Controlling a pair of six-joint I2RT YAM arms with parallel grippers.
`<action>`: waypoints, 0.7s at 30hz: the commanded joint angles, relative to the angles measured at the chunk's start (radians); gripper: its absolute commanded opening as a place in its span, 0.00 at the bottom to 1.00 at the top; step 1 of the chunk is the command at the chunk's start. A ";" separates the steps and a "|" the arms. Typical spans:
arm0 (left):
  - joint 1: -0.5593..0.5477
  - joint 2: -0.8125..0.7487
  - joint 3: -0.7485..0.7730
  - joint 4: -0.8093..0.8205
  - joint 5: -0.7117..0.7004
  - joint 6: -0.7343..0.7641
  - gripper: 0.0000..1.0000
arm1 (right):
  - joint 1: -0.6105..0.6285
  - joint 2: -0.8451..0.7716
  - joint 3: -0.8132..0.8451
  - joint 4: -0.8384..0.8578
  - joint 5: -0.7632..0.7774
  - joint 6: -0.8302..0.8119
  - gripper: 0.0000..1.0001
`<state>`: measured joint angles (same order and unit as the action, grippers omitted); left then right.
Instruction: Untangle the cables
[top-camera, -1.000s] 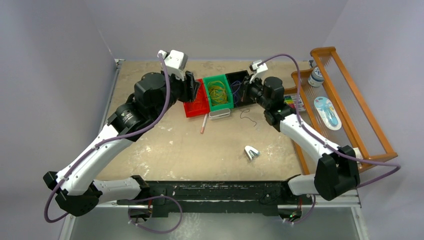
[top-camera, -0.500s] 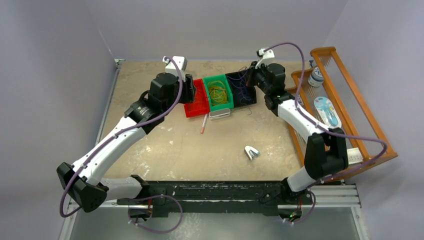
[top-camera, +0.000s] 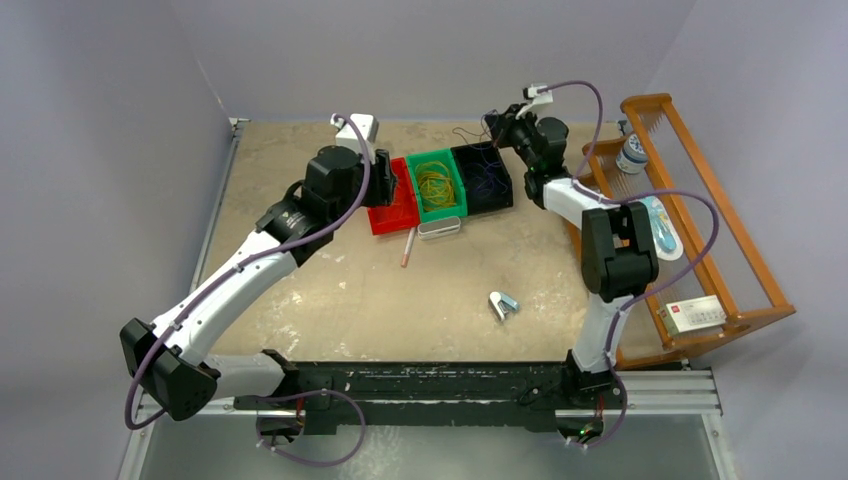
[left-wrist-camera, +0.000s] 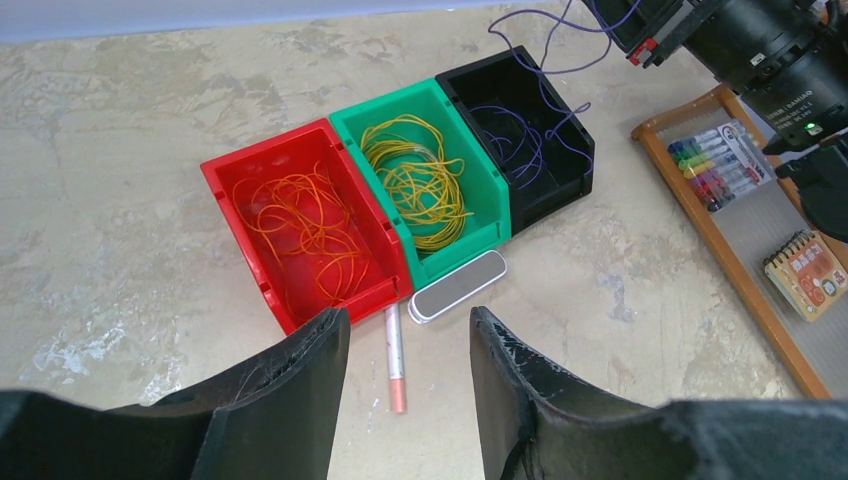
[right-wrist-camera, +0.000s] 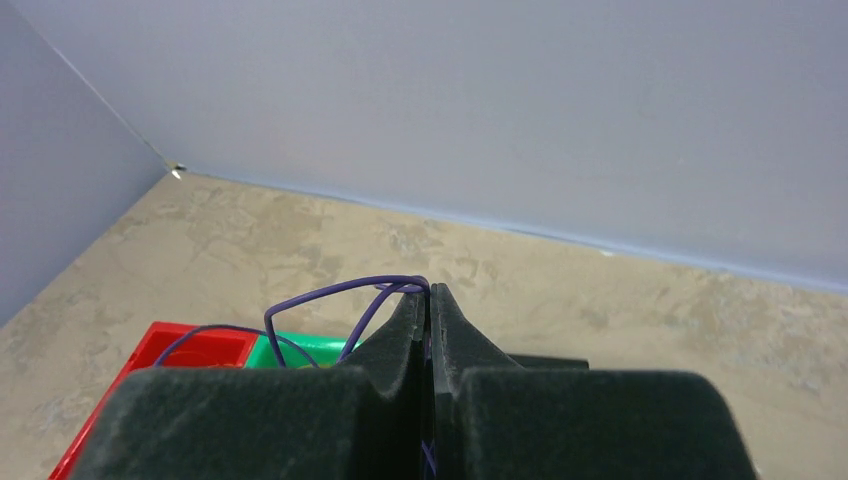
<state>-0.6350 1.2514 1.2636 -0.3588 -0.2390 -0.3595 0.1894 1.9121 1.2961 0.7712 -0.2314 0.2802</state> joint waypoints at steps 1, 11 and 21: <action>0.008 0.002 0.004 0.056 0.006 -0.001 0.47 | -0.026 0.048 0.056 0.274 -0.101 0.043 0.00; 0.011 0.005 -0.001 0.053 0.009 0.006 0.47 | -0.051 0.168 -0.003 0.480 -0.206 0.032 0.00; 0.014 0.022 -0.002 0.060 0.024 0.008 0.47 | -0.053 0.162 -0.104 0.451 -0.205 -0.084 0.00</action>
<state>-0.6285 1.2736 1.2629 -0.3546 -0.2337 -0.3565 0.1387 2.1059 1.2148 1.1656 -0.4229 0.2699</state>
